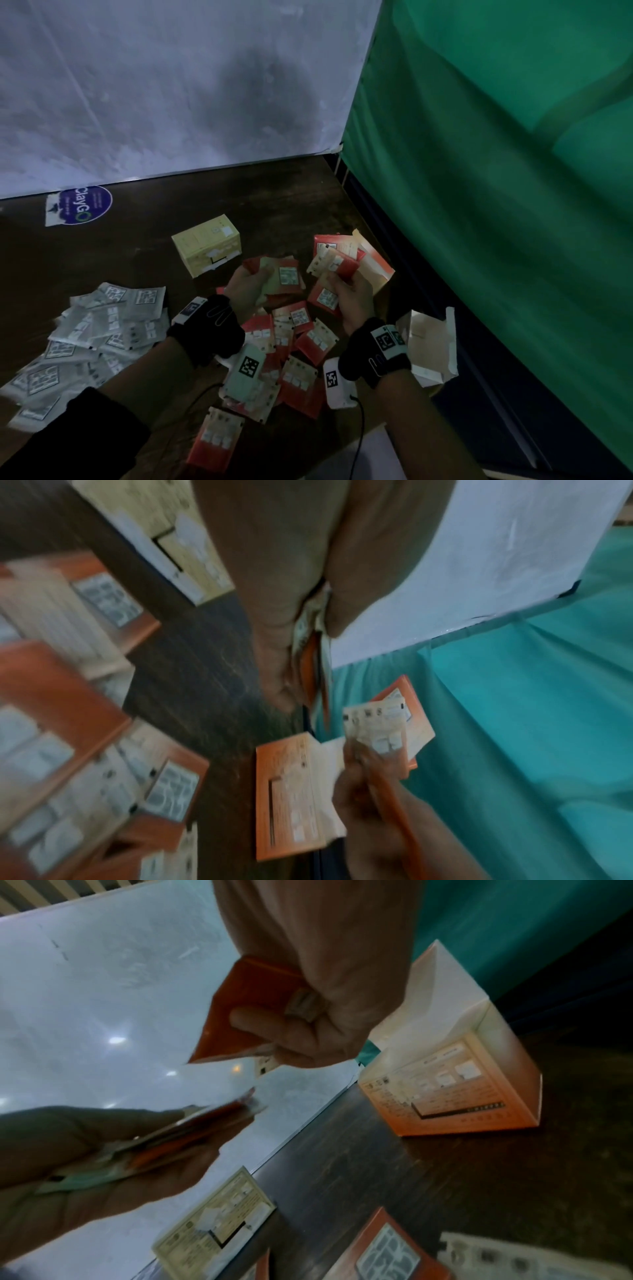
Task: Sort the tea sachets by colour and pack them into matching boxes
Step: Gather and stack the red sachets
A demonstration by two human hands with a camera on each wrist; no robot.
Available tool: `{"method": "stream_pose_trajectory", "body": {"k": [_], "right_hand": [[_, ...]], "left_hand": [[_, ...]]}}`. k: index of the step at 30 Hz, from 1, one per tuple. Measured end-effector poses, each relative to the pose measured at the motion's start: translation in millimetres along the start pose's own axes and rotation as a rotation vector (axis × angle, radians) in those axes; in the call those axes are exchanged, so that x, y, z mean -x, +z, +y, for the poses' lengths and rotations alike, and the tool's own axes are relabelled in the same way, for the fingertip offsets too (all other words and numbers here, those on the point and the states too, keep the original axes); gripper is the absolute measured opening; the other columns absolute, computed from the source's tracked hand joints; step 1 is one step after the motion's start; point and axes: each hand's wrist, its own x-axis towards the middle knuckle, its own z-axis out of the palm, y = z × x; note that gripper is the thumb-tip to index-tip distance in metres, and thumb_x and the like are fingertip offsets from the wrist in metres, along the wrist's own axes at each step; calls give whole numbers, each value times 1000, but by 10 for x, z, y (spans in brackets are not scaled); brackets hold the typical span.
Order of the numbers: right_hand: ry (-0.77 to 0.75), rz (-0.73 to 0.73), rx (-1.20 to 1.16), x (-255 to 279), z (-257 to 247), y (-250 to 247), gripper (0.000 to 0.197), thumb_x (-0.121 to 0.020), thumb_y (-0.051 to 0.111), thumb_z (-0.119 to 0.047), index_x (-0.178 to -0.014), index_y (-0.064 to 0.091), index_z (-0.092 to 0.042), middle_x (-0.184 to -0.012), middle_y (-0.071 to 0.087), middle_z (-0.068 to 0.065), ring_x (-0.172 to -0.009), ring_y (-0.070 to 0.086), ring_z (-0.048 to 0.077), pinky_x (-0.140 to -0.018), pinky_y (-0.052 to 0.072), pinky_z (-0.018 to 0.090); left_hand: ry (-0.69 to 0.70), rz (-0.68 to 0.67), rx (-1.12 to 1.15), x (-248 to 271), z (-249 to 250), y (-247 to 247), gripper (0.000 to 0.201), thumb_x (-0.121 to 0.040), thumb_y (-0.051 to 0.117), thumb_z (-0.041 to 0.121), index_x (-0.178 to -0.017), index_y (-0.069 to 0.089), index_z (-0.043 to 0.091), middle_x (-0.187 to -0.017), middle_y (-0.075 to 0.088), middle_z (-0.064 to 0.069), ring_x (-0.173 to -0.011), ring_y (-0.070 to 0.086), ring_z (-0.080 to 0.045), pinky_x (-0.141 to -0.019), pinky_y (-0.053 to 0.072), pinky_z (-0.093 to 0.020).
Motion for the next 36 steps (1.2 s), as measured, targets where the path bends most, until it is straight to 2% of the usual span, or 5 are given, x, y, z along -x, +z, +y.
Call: {"method": "stream_pose_trajectory", "body": {"k": [4,15,18,31,36], "right_hand": [[9,-216,117,103,-54,17,10,-94,58,-10,-100,64,-15,-96,71,8,-79,70,18,-70,57,31],[74,-469,595,152,-287,49,20,-87,69,-22,-104,68,-11,-100,72,7,-89,69,21,-86,56,37],[31,-397,696,109,-304,54,35,-84,71,-26,-113,65,-7,-108,70,10,-96,67,24,-89,55,42],[-256,-45,722,156,-419,-27,46,-71,82,-28,-112,63,-18,-99,59,-8,-88,54,4,-62,38,12],[-192,101,346,109,-449,5,27,-84,70,-37,-88,61,-12,-87,70,8,-79,68,22,-67,57,36]], "left_hand": [[4,-28,13,13,131,-9,21,-100,39,14,-99,61,14,-91,68,-6,-70,71,-16,-55,58,-29],[-226,-382,-71,114,206,53,36,-93,45,30,-80,73,10,-79,69,-11,-68,67,-22,-73,54,-35],[-230,-323,-103,105,200,42,32,-81,66,29,-101,66,4,-96,67,-16,-83,65,-30,-83,50,-43],[-182,-362,-180,60,80,74,21,-94,49,10,-82,65,3,-78,69,-13,-67,68,-24,-76,54,-41],[-234,-413,-126,120,50,97,26,-93,48,16,-83,72,11,-87,72,-11,-77,69,-22,-83,52,-41]]}}
